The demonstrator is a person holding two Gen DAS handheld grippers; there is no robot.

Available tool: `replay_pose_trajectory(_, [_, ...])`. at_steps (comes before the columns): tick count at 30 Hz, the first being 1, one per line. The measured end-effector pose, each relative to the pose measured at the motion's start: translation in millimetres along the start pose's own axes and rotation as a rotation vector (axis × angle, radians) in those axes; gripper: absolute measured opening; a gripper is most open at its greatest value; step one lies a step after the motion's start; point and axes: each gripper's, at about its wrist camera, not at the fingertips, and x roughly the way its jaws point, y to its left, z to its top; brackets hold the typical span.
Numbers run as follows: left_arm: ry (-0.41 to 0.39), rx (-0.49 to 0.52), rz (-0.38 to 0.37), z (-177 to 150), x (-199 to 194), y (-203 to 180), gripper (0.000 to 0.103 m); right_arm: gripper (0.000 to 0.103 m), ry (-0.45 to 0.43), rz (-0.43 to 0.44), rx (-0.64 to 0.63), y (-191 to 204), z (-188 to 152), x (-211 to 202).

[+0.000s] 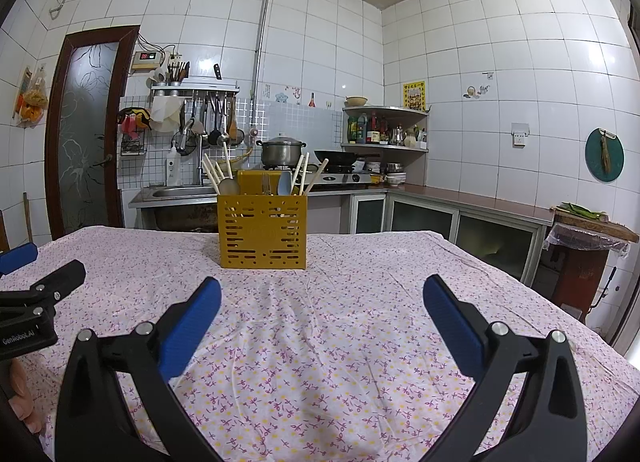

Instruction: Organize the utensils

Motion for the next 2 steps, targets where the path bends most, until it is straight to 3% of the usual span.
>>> replay_pose_trajectory(2, [-0.003, 0.001, 0.000, -0.4, -0.4, 0.2, 0.098, 0.099, -0.001, 0.000, 0.000, 0.0, 0.0, 0.0])
